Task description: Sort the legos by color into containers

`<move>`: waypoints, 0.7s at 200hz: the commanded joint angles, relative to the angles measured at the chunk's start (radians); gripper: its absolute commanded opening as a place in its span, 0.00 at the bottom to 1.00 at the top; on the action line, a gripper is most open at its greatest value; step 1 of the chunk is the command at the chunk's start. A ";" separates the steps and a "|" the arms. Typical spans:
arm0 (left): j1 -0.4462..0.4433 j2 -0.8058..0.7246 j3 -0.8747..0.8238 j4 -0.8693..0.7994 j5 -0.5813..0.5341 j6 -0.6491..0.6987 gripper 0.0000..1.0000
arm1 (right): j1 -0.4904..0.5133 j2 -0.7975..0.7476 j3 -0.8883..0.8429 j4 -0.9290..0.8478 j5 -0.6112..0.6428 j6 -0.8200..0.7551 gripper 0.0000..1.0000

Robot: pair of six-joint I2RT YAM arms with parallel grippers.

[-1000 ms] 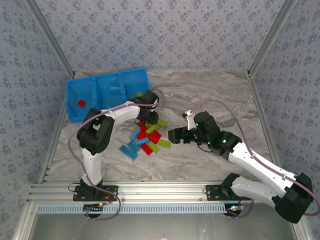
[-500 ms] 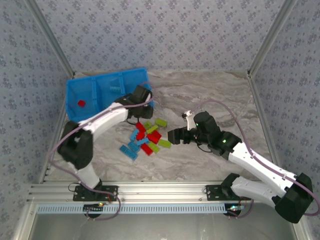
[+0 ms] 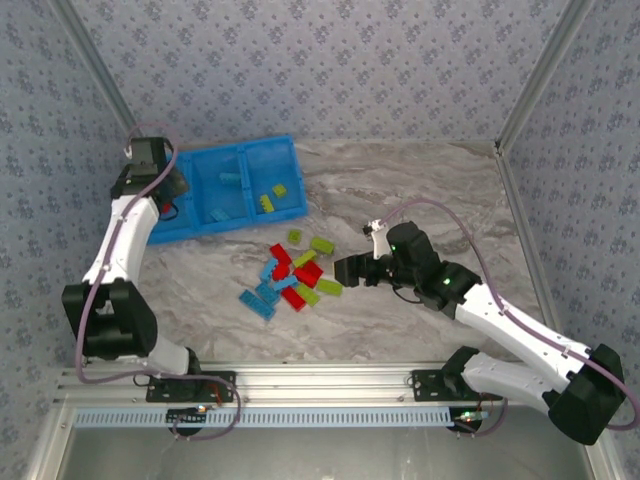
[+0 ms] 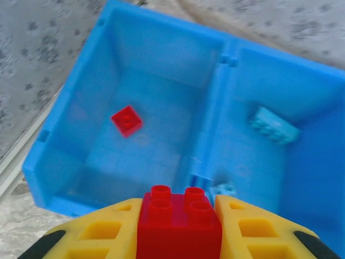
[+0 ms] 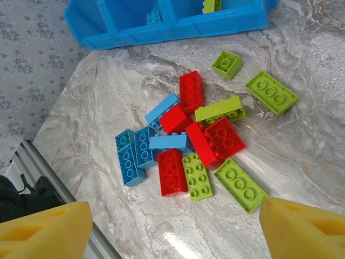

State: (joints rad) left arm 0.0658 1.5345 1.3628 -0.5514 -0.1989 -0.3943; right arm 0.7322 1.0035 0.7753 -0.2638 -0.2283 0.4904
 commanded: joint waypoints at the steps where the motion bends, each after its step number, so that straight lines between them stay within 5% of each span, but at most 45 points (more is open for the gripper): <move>1: 0.037 0.096 0.049 -0.024 0.046 -0.023 0.31 | -0.006 -0.019 -0.011 0.010 -0.021 -0.003 0.84; 55: 0.049 0.171 0.144 -0.051 -0.015 0.000 0.53 | -0.005 -0.060 -0.042 0.003 -0.011 0.016 0.84; 97: 0.033 0.005 0.139 -0.095 0.123 -0.039 0.53 | -0.014 -0.042 -0.046 0.023 0.015 0.012 0.84; 117: -0.082 -0.151 0.085 -0.079 0.184 0.002 0.53 | -0.016 0.036 -0.010 0.015 0.065 -0.014 0.84; 140: -0.305 -0.272 0.029 -0.099 0.235 0.206 0.53 | -0.021 0.189 0.072 0.007 0.079 -0.081 0.84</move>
State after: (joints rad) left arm -0.0433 1.4044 1.4307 -0.6163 -0.0776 -0.3729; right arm 0.7208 1.0630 0.7616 -0.2562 -0.1936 0.4782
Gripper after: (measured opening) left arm 0.529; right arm 0.837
